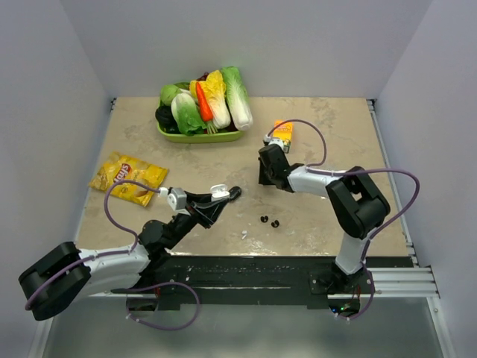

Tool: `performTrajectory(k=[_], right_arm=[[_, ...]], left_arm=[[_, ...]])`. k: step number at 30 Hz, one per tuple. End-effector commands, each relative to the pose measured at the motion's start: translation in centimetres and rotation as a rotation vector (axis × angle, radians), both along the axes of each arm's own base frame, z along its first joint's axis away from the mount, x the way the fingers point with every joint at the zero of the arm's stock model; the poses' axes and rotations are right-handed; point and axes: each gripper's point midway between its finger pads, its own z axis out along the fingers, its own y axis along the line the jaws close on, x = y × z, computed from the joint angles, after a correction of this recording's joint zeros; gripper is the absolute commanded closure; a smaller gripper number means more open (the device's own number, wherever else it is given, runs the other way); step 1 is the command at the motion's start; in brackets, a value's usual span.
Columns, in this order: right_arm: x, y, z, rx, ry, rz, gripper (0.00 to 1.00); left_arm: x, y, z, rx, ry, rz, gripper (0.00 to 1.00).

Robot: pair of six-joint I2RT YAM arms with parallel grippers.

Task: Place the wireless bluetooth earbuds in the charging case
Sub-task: Pick up the earbud from the center of the board, then place the earbud in the charging case.

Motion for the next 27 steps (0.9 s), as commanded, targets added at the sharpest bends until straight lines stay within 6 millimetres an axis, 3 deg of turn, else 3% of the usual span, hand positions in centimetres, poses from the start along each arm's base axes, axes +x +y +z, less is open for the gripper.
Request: performTrajectory(k=[1, 2, 3, 5, 6, 9, 11, 15, 16, 20, 27], right_arm=[[0.3, 0.0, 4.2, 0.064, -0.127, -0.008, 1.0], [-0.2, -0.2, 4.3, 0.067, -0.137, -0.004, 1.0], [-0.3, 0.1, 6.3, 0.094, -0.183, 0.002, 1.0], [-0.8, 0.2, 7.9, 0.103, -0.235, 0.018, 1.0], [-1.0, 0.2, 10.3, 0.128, -0.289, 0.022, 1.0], [-1.9, 0.1, 13.7, 0.13, -0.372, 0.034, 1.0], [-2.8, -0.4, 17.2, 0.137, -0.443, 0.041, 1.0], [-5.7, -0.2, 22.9, 0.197, -0.565, 0.099, 1.0], [-6.6, -0.5, 25.0, 0.226, -0.61, 0.113, 1.0], [-9.5, -0.2, 29.7, 0.328, -0.71, 0.21, 1.0], [-12.7, -0.1, 35.5, 0.427, -0.823, 0.325, 1.0]], left_arm=[[-2.3, 2.6, -0.6, -0.062, -0.075, 0.0, 1.0], [-2.2, 2.5, -0.6, -0.059, -0.076, 0.0, 1.0], [-2.2, 2.5, -0.5, -0.061, -0.078, 0.001, 1.0], [-2.1, 2.4, -0.3, -0.062, -0.083, 0.003, 1.0], [-2.1, 2.4, -0.2, -0.063, -0.087, 0.005, 1.0], [-1.9, 2.2, 0.3, -0.067, -0.096, 0.007, 1.0], [-1.7, 2.2, 0.8, -0.077, -0.108, 0.012, 1.0], [-1.3, 2.0, 1.9, -0.078, -0.146, 0.028, 1.0], [-1.3, 1.9, 2.3, -0.085, -0.159, 0.028, 1.0], [-0.9, 1.1, 5.0, -0.118, -0.239, 0.037, 1.0], [0.3, -1.2, 9.6, -0.138, -0.382, 0.038, 1.0]])
